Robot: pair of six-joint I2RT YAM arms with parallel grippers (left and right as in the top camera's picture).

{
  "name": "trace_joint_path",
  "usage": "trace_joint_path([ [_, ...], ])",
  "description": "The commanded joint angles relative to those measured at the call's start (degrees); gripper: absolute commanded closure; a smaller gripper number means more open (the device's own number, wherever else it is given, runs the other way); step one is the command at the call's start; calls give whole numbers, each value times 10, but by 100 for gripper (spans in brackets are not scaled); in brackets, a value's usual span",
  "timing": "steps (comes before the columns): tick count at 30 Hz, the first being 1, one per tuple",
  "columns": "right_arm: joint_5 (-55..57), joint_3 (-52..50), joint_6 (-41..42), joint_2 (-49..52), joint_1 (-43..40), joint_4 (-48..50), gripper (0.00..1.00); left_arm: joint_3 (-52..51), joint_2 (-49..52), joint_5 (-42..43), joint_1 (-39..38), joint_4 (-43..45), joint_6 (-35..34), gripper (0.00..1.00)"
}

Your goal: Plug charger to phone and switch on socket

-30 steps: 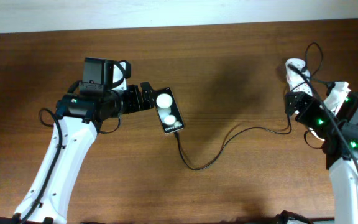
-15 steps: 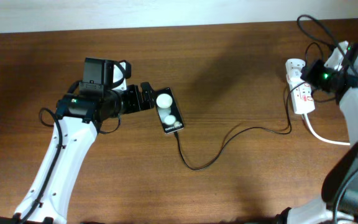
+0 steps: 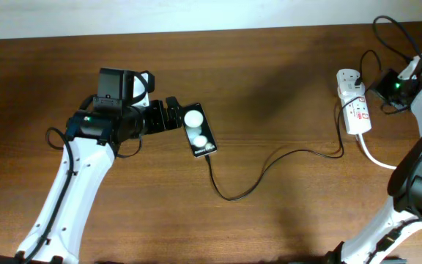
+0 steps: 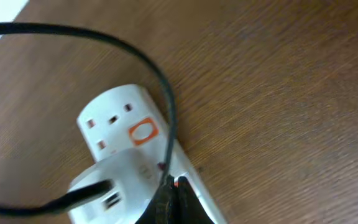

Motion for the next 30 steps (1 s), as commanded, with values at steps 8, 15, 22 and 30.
trace_joint_path([
  [8, 0, 13, 6, 52, 1, 10, 96, 3, 0, -4, 0, 1, 7, 1],
  [15, 0, 13, 0, 65, 11, 9, 96, 3, 0, -4, 0, 1, 7, 1],
  [22, -10, 13, 0, 77, 33, 6, 96, 3, 0, -4, 0, 1, 7, 1],
  [30, -10, 13, 0, 77, 37, -30, 96, 3, 0, -4, 0, 1, 7, 1],
])
